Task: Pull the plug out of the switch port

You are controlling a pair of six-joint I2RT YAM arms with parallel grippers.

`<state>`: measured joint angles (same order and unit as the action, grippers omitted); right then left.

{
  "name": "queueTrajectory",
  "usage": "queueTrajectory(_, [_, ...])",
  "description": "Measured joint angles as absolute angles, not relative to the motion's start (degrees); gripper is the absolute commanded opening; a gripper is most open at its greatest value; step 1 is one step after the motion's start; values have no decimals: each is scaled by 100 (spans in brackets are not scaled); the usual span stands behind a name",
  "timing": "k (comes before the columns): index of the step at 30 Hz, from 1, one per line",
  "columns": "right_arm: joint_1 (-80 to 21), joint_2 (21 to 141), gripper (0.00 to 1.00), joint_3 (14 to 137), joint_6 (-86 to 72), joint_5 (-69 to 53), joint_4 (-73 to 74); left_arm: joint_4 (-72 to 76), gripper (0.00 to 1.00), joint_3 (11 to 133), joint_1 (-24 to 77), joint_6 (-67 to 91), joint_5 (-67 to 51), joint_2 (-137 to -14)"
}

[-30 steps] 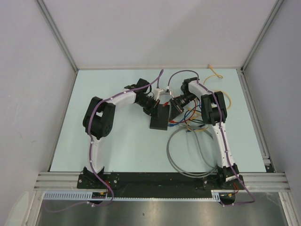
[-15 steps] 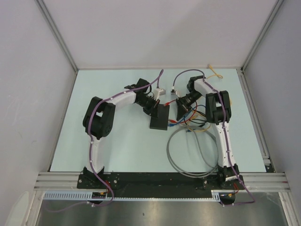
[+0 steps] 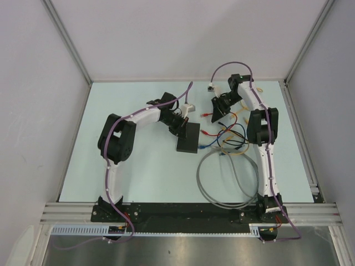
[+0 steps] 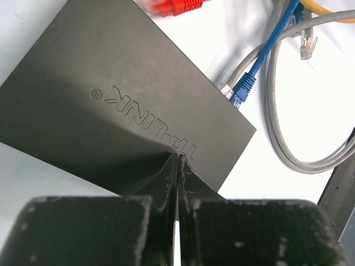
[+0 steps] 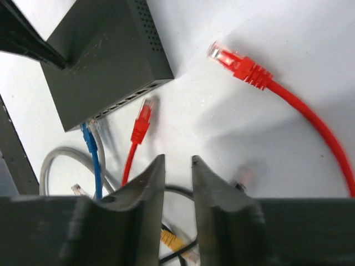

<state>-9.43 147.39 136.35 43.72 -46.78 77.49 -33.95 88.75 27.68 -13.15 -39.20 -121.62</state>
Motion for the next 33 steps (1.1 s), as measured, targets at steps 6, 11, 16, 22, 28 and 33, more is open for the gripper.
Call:
queueTrajectory(6, [-917,14040,54,13244,4071,-4624,7605,-3489,0,8962,2768,-1310,-3922,-12206])
queueTrajectory(11, [-827,13161,56,12599,3474,-4182,6952,-3579,1,9111,2775,-1302,-3970,-12300])
queueTrajectory(16, [-519,12901,67,12505,2893,-3404,6552,-3642,2,9242,2775,-1288,-4047,-12398])
queueTrajectory(22, [-336,12978,62,11810,2604,-2582,6630,-3634,2,9292,2744,-1201,-4145,-12462])
queueTrajectory(28, [-355,13203,31,11607,2517,-2596,6818,-3621,2,9297,2694,-1142,-4241,-12495])
queueTrajectory(33, [-355,13255,19,12025,2759,-2517,7144,-3614,2,9303,2681,-1096,-4292,-12516])
